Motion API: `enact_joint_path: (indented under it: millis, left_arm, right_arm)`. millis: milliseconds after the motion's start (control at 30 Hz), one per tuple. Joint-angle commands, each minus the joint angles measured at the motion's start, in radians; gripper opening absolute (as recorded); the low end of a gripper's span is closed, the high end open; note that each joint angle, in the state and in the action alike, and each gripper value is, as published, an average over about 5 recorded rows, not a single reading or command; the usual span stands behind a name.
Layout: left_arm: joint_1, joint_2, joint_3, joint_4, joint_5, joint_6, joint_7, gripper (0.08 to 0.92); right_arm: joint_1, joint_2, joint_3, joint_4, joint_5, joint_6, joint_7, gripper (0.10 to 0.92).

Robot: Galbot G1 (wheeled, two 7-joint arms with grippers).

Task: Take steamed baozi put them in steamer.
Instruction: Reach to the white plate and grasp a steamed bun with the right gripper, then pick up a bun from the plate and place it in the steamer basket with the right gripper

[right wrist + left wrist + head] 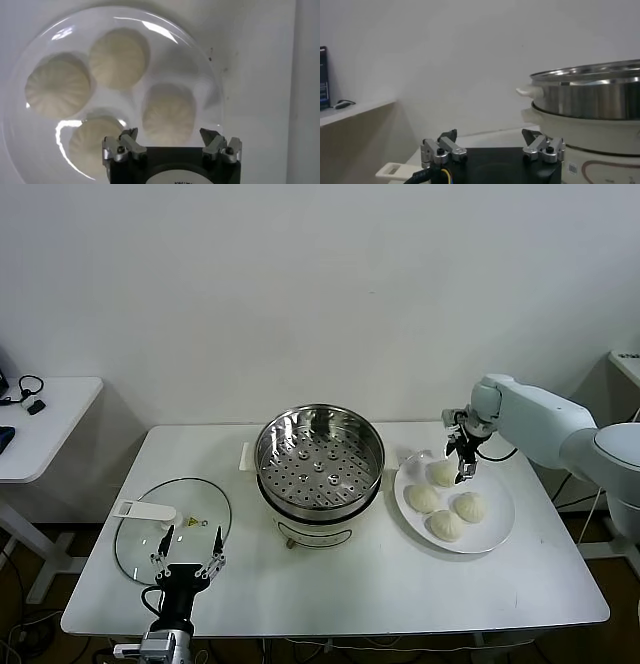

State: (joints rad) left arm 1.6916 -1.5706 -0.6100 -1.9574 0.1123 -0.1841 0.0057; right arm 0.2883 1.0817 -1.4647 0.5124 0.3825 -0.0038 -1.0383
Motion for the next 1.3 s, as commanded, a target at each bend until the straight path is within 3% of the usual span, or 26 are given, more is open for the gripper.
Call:
enact_joint_path:
  millis: [33,500,600,900,1100,1300]
  left_arm:
    - [0.0,0.0,-0.002,0.001,0.002,-0.001,0.0,0.823]
    - [-0.005,-0.004,-0.003,0.01,0.013,-0.004,-0.002,0.823]
    - [-0.007,-0.005,-0.005,0.01,0.012,-0.004,-0.002,0.823]
    - [-0.007,-0.006,-0.007,0.008,0.012,-0.006,-0.002,0.823]
    - [-0.005,-0.006,-0.019,0.009,0.014,-0.01,-0.003,0.823]
    - [-0.004,-0.007,-0.023,0.006,0.019,-0.011,-0.002,0.823]
  right_arm:
    - [-0.018,0.012,0.015,-0.04,-0.008,0.002,-0.001,0.823]
    - [-0.045,0.041,0.039,-0.071,-0.022,0.004,0.003,0.813]
    - [-0.041,0.047,0.039,-0.077,-0.024,0.005,0.002,0.769]
    - [-0.022,0.038,0.025,-0.053,-0.023,0.005,-0.003,0.537]
    - [0.069,-0.012,-0.031,0.056,-0.003,0.009,-0.004,0.519]
    - [0.275,-0.089,-0.182,0.279,0.059,0.03,-0.005,0.528]
